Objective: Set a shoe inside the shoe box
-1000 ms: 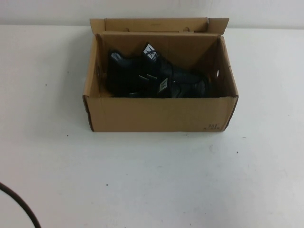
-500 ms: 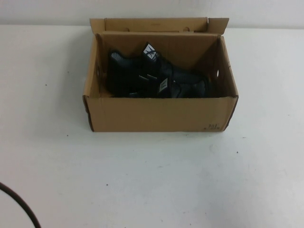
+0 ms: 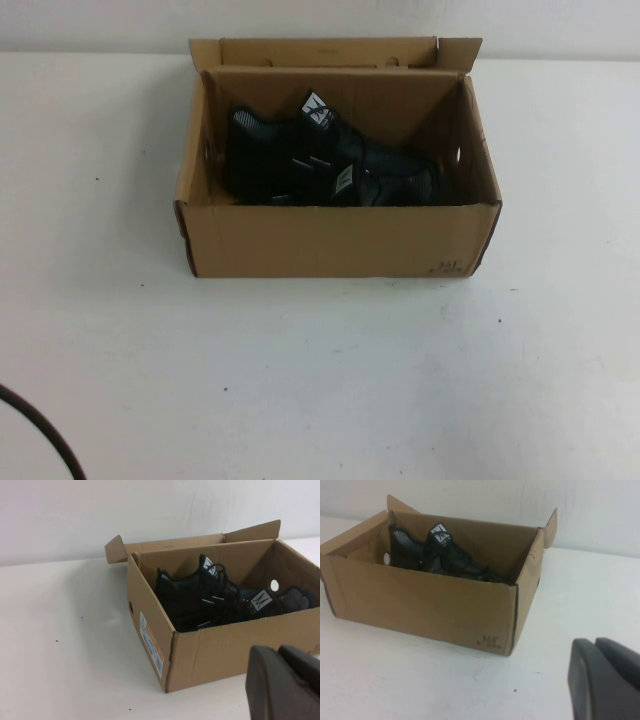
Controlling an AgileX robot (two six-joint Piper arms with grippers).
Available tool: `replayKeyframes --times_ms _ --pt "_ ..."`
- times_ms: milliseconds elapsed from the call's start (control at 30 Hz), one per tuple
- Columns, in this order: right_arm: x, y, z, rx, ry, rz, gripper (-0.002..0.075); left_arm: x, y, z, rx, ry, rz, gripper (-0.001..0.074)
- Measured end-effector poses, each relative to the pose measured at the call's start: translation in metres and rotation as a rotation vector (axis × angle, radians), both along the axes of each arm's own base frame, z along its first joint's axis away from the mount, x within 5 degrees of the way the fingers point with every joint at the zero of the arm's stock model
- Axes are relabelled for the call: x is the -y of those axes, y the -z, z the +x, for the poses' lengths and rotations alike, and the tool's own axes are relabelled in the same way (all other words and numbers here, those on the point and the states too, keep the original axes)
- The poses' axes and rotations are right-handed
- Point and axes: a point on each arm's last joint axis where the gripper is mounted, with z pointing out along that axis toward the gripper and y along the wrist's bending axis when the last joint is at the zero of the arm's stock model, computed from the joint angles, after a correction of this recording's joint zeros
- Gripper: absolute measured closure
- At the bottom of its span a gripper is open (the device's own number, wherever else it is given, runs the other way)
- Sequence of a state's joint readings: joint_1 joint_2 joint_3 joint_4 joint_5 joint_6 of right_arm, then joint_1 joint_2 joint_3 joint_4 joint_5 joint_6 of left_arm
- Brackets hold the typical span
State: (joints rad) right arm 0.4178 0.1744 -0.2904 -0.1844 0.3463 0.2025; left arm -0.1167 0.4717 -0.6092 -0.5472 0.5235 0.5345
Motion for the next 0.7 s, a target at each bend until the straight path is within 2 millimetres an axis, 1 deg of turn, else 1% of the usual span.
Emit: replayKeyframes --times_ms 367,433,533,700 --pt "0.000 0.000 0.000 0.000 0.000 0.000 0.0743 0.000 0.001 -0.001 0.002 0.000 0.000 0.0736" --pt "0.000 0.000 0.000 0.000 0.000 0.000 0.0743 -0.001 0.002 -0.007 0.019 0.001 -0.002 0.0736" --pt "0.000 0.000 0.000 0.000 0.000 0.000 0.0743 -0.003 0.005 -0.021 0.069 -0.001 -0.008 0.0736" --pt "0.000 0.000 0.000 0.000 0.000 0.000 0.0743 -0.005 0.022 -0.041 0.120 -0.001 -0.015 0.0736"
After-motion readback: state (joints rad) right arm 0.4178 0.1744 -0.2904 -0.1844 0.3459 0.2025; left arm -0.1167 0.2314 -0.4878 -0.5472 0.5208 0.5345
